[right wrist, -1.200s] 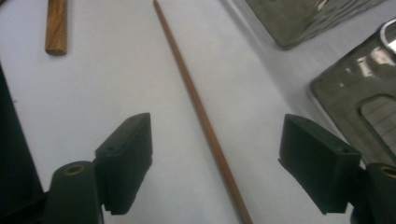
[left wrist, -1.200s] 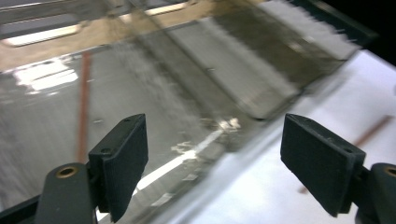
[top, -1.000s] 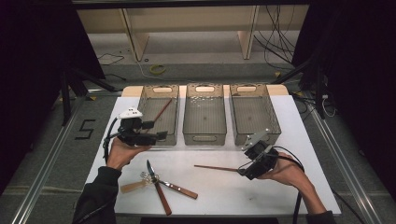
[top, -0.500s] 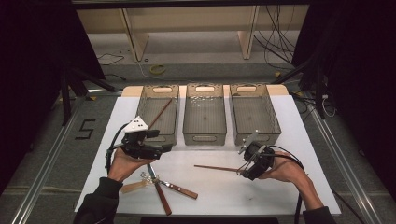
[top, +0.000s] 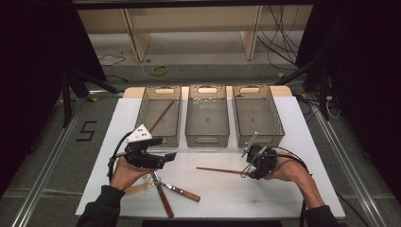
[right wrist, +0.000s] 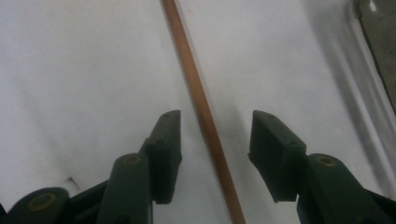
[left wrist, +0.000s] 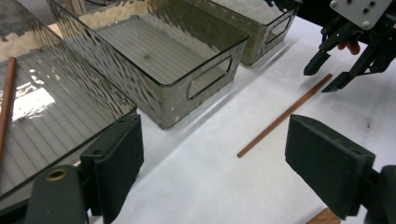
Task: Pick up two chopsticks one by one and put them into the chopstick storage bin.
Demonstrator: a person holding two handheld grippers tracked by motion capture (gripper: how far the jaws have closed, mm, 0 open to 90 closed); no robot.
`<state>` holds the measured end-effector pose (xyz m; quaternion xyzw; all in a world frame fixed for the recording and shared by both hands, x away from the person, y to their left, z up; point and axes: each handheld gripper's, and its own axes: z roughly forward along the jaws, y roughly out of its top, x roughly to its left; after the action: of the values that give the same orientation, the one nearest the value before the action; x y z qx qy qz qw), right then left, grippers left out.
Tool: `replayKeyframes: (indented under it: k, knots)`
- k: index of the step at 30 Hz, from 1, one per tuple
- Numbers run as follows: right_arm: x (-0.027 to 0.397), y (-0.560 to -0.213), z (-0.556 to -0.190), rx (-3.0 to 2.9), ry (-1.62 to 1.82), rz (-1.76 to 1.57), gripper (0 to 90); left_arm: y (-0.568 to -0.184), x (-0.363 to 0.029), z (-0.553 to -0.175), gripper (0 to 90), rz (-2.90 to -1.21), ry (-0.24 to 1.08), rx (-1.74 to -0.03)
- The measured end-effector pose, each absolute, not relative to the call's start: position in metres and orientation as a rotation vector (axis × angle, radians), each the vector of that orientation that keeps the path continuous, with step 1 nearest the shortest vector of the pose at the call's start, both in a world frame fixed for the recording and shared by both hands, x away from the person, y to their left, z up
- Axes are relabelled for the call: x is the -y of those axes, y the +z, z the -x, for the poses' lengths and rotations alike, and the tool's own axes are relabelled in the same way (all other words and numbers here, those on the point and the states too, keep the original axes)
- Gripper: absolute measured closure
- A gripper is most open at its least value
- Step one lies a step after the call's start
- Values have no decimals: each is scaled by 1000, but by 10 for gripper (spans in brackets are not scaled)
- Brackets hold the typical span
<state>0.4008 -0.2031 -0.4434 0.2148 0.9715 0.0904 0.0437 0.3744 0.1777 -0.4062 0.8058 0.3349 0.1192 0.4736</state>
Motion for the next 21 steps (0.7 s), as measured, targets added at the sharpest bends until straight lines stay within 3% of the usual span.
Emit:
replayKeyframes:
  k: [21]
  knots:
    - [197,-453,-402,-3019,171,-635,774,-415,-171,-373,189,-2021,292,-805]
